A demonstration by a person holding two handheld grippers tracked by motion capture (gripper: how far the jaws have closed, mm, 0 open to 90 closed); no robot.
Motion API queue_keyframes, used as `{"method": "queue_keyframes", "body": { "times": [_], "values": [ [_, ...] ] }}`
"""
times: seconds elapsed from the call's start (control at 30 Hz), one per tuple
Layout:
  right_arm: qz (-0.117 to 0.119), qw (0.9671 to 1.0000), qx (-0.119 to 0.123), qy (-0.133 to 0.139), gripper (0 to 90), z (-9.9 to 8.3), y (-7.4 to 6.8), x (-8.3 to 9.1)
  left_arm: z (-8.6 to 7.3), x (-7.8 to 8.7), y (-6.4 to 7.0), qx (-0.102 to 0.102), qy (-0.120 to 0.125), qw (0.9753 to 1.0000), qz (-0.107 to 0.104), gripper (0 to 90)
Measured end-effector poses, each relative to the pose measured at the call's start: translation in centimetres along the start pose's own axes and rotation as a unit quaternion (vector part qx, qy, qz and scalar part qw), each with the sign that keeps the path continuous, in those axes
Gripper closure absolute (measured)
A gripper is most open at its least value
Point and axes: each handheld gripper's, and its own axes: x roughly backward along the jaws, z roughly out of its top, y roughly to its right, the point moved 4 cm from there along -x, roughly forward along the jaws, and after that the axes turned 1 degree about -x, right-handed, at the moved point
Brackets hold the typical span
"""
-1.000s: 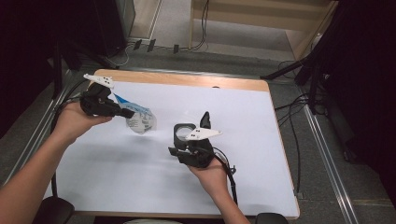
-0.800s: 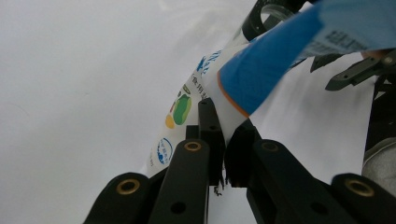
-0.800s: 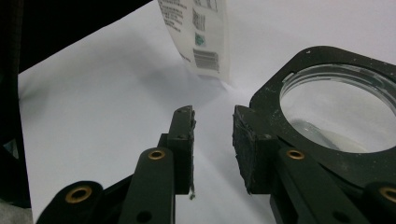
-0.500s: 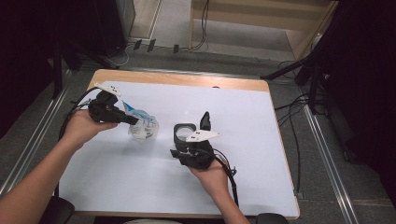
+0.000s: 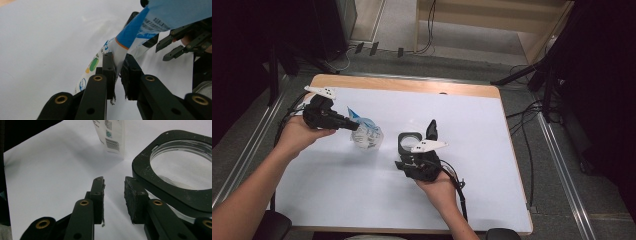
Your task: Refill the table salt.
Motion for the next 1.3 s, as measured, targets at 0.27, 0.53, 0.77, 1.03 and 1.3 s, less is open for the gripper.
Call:
{"method": "queue_keyframes", "body": {
  "times": [0.27,0.53,0.77,1.03,1.3],
  "values": [
    [0.002,1.0000,0.002,-0.003,70.8,-0.1,-0.1,-0.1,0.8,0.5,-0.4,-0.042,0.003,0.9989,0.023,67.6],
    [0.003,1.0000,0.001,-0.002,70.7,-0.1,0.1,0.0,0.1,-0.2,-0.3,-0.075,-0.023,0.9969,0.008,72.4],
    [0.003,1.0000,0.000,-0.002,70.3,0.0,0.1,0.0,0.0,-0.7,0.3,-0.097,-0.032,0.9947,0.004,73.0],
    [0.002,1.0000,-0.001,0.008,76.0,0.1,0.1,0.0,1.1,0.0,2.3,-0.054,-0.044,0.9975,-0.013,89.6],
    [-0.034,0.9984,0.010,0.045,87.4,1.7,-0.3,0.8,4.2,1.7,6.8,-0.050,-0.038,0.9978,-0.021,89.3]
  ]
}}
